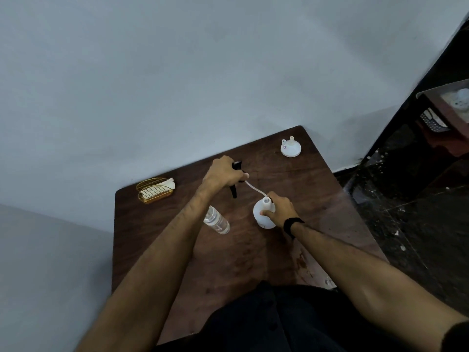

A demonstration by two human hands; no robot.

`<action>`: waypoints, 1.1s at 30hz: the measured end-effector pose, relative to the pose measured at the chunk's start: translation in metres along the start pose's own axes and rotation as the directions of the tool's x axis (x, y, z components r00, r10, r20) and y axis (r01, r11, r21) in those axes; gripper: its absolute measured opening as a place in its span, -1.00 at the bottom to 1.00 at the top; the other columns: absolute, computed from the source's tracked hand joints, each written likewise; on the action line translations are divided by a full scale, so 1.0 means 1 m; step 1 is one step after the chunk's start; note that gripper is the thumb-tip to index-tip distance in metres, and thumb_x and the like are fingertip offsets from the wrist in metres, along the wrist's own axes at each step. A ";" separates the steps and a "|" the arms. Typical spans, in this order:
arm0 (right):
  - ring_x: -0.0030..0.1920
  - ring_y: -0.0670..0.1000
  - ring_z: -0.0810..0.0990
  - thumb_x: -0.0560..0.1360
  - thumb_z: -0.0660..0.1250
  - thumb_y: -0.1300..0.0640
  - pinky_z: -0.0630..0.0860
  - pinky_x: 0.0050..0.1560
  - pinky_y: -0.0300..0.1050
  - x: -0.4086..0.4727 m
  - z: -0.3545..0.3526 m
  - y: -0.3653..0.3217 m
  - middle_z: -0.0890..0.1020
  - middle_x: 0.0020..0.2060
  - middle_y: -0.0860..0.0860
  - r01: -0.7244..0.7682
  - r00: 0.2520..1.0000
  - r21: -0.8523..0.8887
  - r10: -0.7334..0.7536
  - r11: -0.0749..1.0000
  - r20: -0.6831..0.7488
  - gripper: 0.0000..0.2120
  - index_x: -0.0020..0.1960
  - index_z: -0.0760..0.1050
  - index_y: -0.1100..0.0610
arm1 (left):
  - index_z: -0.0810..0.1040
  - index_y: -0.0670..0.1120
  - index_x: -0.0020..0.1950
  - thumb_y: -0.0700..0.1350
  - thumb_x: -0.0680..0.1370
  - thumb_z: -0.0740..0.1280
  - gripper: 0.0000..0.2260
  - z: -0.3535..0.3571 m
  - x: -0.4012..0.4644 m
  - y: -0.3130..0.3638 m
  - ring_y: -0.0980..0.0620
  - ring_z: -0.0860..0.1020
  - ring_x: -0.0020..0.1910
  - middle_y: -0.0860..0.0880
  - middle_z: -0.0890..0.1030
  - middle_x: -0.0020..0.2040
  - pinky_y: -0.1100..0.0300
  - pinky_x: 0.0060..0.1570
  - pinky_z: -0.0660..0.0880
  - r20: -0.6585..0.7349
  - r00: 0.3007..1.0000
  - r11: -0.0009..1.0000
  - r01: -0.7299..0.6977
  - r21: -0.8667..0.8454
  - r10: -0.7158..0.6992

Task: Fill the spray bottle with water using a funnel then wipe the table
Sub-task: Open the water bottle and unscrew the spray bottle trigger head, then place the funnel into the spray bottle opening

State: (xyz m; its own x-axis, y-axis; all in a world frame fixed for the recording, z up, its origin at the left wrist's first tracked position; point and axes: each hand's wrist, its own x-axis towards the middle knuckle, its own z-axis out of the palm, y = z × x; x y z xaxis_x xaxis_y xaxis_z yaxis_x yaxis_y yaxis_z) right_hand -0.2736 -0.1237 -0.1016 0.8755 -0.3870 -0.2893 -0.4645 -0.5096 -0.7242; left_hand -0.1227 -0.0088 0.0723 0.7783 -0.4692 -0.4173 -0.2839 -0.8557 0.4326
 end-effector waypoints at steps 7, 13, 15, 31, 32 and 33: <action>0.01 0.08 0.59 0.39 0.50 0.01 0.54 -0.04 -0.06 0.010 0.004 -0.006 0.62 -0.02 0.00 -0.015 1.000 -0.026 0.015 1.000 -0.001 -0.69 0.01 0.41 -0.03 | 0.60 -0.14 -0.16 0.07 0.38 0.51 -0.71 -0.063 -0.001 -0.047 -0.04 0.65 -0.21 -0.07 0.68 -0.23 0.10 -0.24 0.57 -0.231 0.963 0.905 0.028 -0.425 -0.138; 0.02 0.09 0.59 0.42 0.48 0.03 0.50 -0.05 -0.09 0.018 0.011 -0.016 0.61 -0.01 0.02 0.011 1.000 -0.036 -0.010 0.999 0.017 -0.72 0.00 0.41 -0.01 | 0.61 -0.16 0.04 -0.09 0.51 0.46 -0.81 -0.059 -0.032 -0.138 0.03 0.61 -0.29 -0.08 0.66 -0.22 0.24 -0.46 0.48 -0.312 0.808 0.403 -0.102 -0.910 -0.499; 0.04 0.10 0.59 0.43 0.47 0.02 0.48 -0.03 -0.09 0.018 0.013 -0.017 0.61 0.01 0.02 0.016 1.000 -0.055 -0.016 0.998 0.011 -0.73 0.03 0.43 0.01 | 0.60 -0.18 0.07 -0.14 0.51 0.45 -0.81 -0.043 -0.042 -0.169 0.04 0.60 -0.31 -0.11 0.65 -0.16 0.27 -0.52 0.44 -0.235 0.746 0.209 -0.131 -0.969 -0.623; 0.09 0.16 0.56 0.48 0.41 0.03 0.43 -0.02 -0.09 0.004 0.034 -0.030 0.60 0.10 0.09 0.086 0.996 -0.140 -0.080 0.986 0.043 -0.64 0.21 0.43 0.10 | 0.49 -0.17 0.29 -0.12 0.64 0.28 -0.75 0.132 -0.104 -0.328 -0.07 0.53 -0.20 -0.07 0.55 -0.11 0.31 -0.56 0.38 0.316 0.550 -0.414 -0.060 -0.908 -0.773; 0.10 0.16 0.56 0.48 0.41 0.04 0.43 -0.01 -0.09 0.003 0.035 -0.031 0.60 0.11 0.10 0.082 0.996 -0.148 -0.077 0.986 0.040 -0.64 0.22 0.43 0.11 | 0.48 -0.20 0.30 -0.14 0.63 0.28 -0.73 0.136 -0.104 -0.334 -0.10 0.53 -0.19 -0.10 0.54 -0.09 0.32 -0.59 0.40 0.340 0.554 -0.429 -0.033 -0.903 -0.760; 0.10 0.17 0.56 0.48 0.42 0.05 0.43 -0.01 -0.09 0.002 0.037 -0.032 0.60 0.11 0.11 0.077 0.997 -0.156 -0.072 0.985 0.037 -0.63 0.22 0.43 0.12 | 0.47 -0.20 0.28 -0.16 0.62 0.29 -0.75 0.140 -0.104 -0.341 -0.10 0.52 -0.20 -0.13 0.53 -0.06 0.30 -0.60 0.43 0.368 0.543 -0.430 0.014 -0.903 -0.755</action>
State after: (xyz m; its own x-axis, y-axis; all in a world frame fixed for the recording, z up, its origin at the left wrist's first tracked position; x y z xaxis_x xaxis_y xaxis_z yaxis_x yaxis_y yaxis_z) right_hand -0.2522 -0.0801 -0.1022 0.9111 -0.3205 -0.2593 -0.4107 -0.6518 -0.6376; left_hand -0.1853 0.3005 -0.1439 0.4310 0.3107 -0.8472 0.6386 0.5583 0.5296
